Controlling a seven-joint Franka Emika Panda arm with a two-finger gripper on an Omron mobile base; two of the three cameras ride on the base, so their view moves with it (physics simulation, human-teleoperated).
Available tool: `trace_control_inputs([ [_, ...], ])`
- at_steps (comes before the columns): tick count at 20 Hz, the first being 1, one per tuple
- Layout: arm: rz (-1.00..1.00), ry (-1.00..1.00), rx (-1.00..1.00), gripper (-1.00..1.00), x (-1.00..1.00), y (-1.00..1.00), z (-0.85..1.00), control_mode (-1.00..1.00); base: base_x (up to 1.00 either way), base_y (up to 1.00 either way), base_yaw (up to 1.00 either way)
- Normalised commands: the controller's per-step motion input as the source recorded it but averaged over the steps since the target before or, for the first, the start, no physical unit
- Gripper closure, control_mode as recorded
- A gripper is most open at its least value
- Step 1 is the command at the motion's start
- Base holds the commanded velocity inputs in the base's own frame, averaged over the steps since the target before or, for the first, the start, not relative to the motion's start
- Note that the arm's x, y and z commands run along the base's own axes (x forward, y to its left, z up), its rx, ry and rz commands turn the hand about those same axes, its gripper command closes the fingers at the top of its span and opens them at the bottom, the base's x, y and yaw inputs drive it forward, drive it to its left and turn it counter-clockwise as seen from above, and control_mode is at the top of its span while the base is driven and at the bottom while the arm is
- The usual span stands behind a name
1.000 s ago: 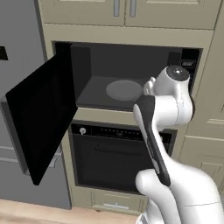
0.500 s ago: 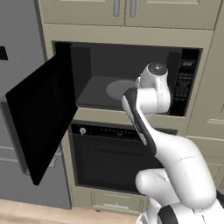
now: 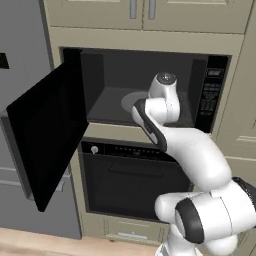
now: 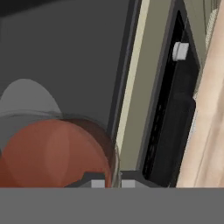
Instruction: Place the microwavable item in the microwave. Then, close the microwave door and press the start button.
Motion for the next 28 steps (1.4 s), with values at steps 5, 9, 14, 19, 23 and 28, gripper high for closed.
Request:
trace_control_inputs([
  [5, -0.06, 0.01, 0.0, 1.0, 0.49, 0.0, 0.0, -1.0, 0.0, 0.0, 0.0],
  [9, -0.04, 0.0, 0.0, 1.0, 0.4, 0.0, 0.0, -1.0, 0.0, 0.0, 0.0],
  [14, 0.0, 0.01, 0.0, 1.0, 0.53, -0.07, -0.09, -1.0, 0.0, 0.0, 0.0],
  [19, 0.0, 0.0, 0.0, 1.0, 0.53, -0.21, -0.07, -1.0, 0.0, 0.0, 0.0],
  [23, 0.0, 0.01, 0.0, 1.0, 0.5, -0.05, -0.22, -1.0, 0.0, 0.0, 0.0],
  [28, 0.0, -0.03, 0.0, -1.0, 0.1, -0.01, -0.21, -1.0, 0.0, 0.0, 0.0],
])
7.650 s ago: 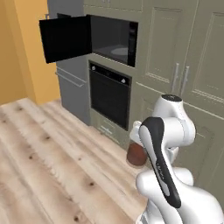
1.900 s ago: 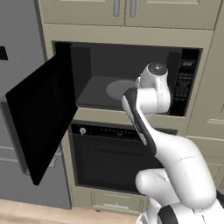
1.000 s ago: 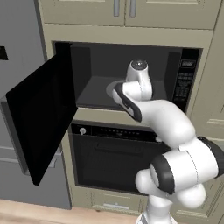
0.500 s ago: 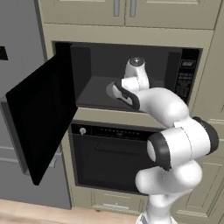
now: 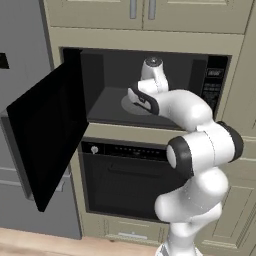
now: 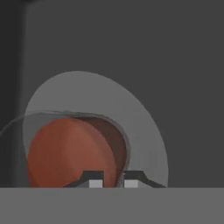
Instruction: Place the microwavable item in the microwave. Then, close the microwave door and press the start button.
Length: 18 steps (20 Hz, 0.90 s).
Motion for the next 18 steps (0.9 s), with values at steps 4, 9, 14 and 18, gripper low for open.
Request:
trace_control_inputs([
  [4, 0.0, -0.17, 0.0, -1.0, -0.18, 0.0, -0.13, -1.0, 0.0, 0.0, 0.0],
  [9, 0.0, -0.12, 0.0, -1.0, -0.15, 0.0, 0.0, -1.0, 0.0, 0.0, 0.0],
  [14, 0.0, -0.26, 0.0, -1.0, -0.82, 0.07, 0.04, -1.0, 0.0, 0.0, 0.0],
  [18, 0.0, -0.16, -0.01, -1.0, -0.89, 0.14, 0.27, -1.0, 0.0, 0.0, 0.0],
])
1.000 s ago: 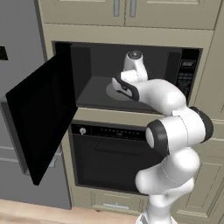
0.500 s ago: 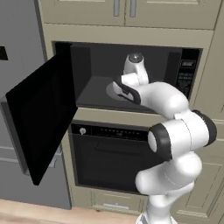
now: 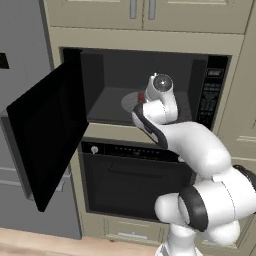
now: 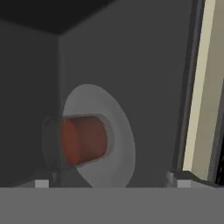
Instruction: Place the microwavable item in the microwave. Then, close the microwave door and press the start button.
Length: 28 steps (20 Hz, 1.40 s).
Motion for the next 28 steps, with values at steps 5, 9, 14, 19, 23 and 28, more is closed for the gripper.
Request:
trace_control_inputs([
  [5, 0.0, -0.05, -0.08, -1.0, -0.92, 0.34, 0.13, -1.0, 0.0, 0.0, 0.0],
  [9, 0.0, -0.11, -0.11, -1.0, -0.89, 0.37, 0.0, -1.0, 0.0, 0.0, 0.0],
  [14, 0.0, -0.03, -0.19, -1.0, -0.52, 0.53, -0.17, -1.0, 0.0, 0.0, 0.0],
  [19, -0.01, 0.02, -0.34, -1.0, -0.05, 0.27, -0.62, -1.0, 0.0, 0.0, 0.0],
  [23, -0.09, -0.04, -0.52, -1.0, -0.56, 0.52, -0.67, -1.0, 0.0, 0.0, 0.0],
  [28, -0.12, 0.0, -0.52, -1.0, -0.08, 0.47, -0.93, -1.0, 0.0, 0.0, 0.0],
])
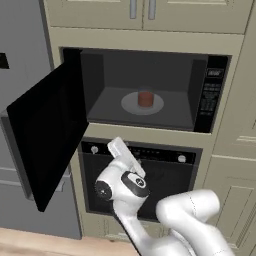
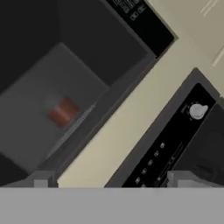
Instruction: Place the microwavable item in the microwave. Then, close the microwave door and press the start button.
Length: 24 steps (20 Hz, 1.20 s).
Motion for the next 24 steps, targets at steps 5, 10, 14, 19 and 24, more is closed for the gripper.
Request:
trace_control_inputs([
  [5, -0.15, -0.2, -0.38, -1.0, -0.02, 0.24, -0.34, -1.0, 0.0, 0.0, 0.0],
  [10, -0.13, -0.08, -0.25, -1.0, 0.0, 0.67, -0.13, -1.0, 0.0, 0.0, 0.0],
  [14, -0.19, -0.19, -0.19, -1.0, -0.03, 0.98, 0.0, -1.0, 0.0, 0.0, 0.0],
  [19, -0.15, -0.09, -0.14, -1.0, 0.0, 1.0, -0.16, -1.0, 0.0, 0.0, 0.0],
  [24, -0.11, -0.06, -0.06, -1.0, 0.0, 0.92, -0.29, -1.0, 0.0, 0.0, 0.0],
])
